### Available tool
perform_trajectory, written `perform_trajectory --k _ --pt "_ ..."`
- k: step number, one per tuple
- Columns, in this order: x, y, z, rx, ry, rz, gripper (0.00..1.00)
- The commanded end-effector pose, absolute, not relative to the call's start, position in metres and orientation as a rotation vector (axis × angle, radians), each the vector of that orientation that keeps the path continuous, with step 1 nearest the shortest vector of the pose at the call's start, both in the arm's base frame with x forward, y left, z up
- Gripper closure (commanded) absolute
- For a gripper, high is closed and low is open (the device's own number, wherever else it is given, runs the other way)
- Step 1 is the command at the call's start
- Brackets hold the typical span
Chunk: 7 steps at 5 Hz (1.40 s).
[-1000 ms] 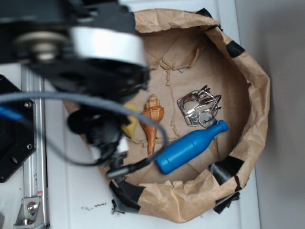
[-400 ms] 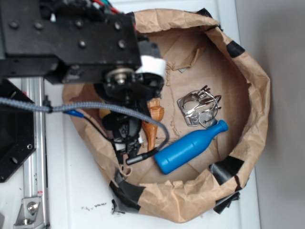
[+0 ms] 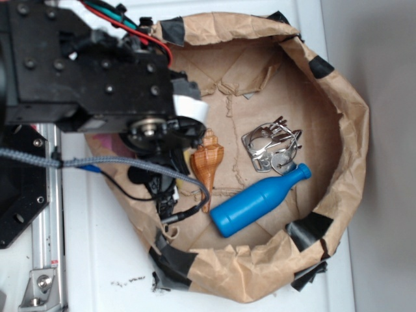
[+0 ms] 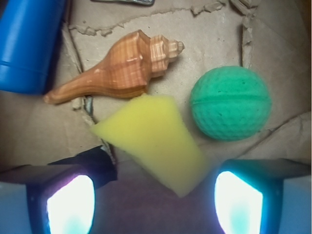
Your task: Grab the green sponge.
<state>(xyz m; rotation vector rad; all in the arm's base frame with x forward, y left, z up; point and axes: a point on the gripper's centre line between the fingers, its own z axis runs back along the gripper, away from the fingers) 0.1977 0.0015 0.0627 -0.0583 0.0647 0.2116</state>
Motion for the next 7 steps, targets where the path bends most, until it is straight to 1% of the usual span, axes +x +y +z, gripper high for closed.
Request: perform_trajectory --k 1,2,3,4,5,6,7 --pt "0.196 -0.006 0.056 -0.013 -0.028 0.082 0.0" --pt "0.203 0.002 0.047 0.061 -0.132 -0.002 0.0" --pt "0.215 0.012 0.039 0.098 -0.194 -0.048 0.0" --pt "0.218 0.014 0.029 0.094 -0.156 -0.07 0.0" --pt "0.216 0.016 0.028 0.077 -0.143 -0.048 0.45" --pt "0.218 0.022 0.027 0.068 -0.132 -0.022 1.0" --pt "0.22 0.025 0.034 0.057 -0.147 -0.016 1.0"
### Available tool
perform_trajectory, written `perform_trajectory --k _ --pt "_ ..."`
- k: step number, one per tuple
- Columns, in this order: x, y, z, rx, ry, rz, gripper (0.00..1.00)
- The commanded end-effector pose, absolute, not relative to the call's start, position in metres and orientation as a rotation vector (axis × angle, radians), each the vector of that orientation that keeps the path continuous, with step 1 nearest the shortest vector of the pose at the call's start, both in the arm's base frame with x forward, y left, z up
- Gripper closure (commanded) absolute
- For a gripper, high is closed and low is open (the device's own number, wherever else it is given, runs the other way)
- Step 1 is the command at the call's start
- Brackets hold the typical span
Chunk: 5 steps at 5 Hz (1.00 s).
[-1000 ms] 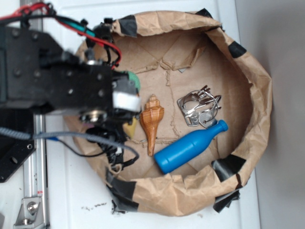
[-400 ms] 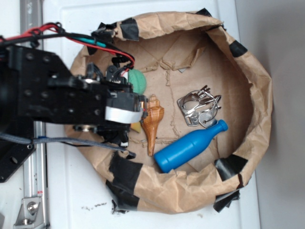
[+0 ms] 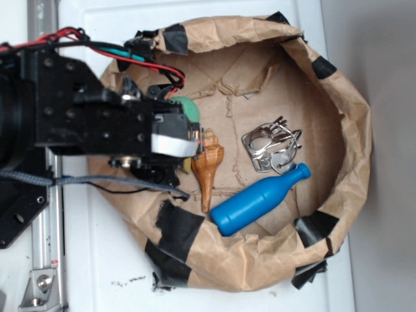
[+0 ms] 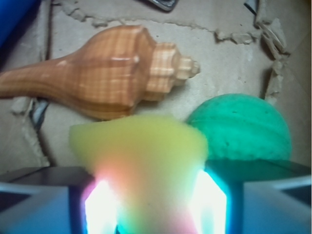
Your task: Grab the green sponge.
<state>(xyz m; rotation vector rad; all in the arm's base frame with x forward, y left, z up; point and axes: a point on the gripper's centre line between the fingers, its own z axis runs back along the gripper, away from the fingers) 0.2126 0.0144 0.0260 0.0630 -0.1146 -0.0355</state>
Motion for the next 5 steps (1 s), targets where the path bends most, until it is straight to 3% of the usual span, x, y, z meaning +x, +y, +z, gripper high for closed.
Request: perform_trajectory --k 1,2,3,4,5 --pt "0.219 0.025 0.043 0.043 -0.165 -0.001 1.0" --pt "0.22 0.021 0.07 0.022 -0.218 0.043 1.0" --pt "0.234 0.017 0.12 -0.001 -0.312 0.135 1.0" --pt "0.25 0.027 0.171 0.069 -0.339 0.326 1.0" --pt "0.258 0.027 0.19 -0.033 -0.335 0.299 1.0"
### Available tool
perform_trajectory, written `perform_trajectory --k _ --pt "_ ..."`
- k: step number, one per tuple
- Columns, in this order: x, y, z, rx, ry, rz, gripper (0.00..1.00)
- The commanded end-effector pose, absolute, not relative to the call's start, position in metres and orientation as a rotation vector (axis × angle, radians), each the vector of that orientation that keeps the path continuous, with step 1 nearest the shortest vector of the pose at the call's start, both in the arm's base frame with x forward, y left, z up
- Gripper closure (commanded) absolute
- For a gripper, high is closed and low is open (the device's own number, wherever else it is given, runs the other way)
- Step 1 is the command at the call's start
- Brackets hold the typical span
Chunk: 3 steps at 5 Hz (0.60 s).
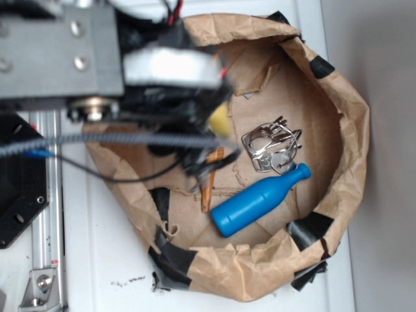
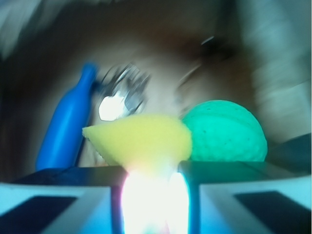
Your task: Grab the green sponge.
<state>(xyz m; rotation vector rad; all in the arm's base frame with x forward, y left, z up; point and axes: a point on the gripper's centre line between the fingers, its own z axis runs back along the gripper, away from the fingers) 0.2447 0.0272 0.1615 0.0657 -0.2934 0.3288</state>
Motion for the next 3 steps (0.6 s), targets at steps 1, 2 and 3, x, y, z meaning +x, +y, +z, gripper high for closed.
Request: perform_trajectory --k 1,2,3 --pt "0.261 0.024 0.189 -0.076 -0.331 0.322 1.0" --pt "0.259 0.02 0.178 -0.09 -0.302 0.336 1.0" --pt "0.255 0.018 0.166 -0.121 -0.288 0.353 1.0"
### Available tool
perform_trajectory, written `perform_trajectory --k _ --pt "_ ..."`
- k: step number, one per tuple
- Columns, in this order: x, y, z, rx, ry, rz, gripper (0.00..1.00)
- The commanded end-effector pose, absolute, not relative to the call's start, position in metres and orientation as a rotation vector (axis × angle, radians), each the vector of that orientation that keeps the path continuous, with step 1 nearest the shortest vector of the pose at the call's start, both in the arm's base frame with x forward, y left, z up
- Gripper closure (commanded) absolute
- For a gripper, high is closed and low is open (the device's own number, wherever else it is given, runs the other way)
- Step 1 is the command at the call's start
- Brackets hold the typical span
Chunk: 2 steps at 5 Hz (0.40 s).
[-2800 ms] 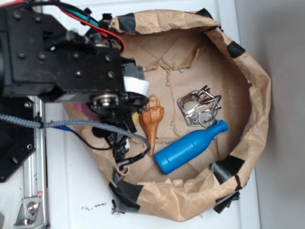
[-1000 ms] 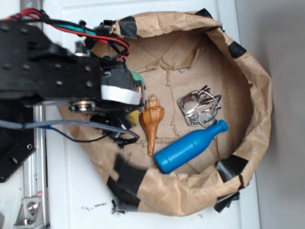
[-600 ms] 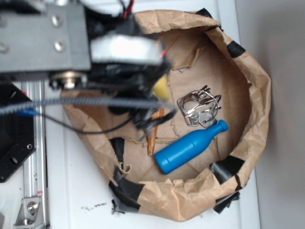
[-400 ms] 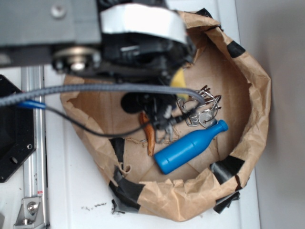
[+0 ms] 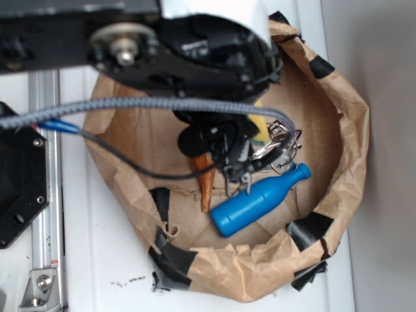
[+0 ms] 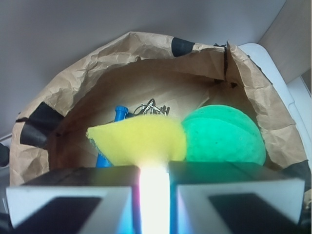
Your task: Grab the green sponge.
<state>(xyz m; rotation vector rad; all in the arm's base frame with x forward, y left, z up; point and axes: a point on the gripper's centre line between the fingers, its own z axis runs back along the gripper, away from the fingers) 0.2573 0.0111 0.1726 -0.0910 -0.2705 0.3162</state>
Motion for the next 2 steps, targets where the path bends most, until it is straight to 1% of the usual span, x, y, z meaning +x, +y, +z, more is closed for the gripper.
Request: perform_trajectory --k 1,2 --pt "0.2527 0.0203 0.1616 -0.128 -0.285 0.367 1.0" --pt "0.25 0.019 0.155 -0.166 -0.273 0.37 1.0"
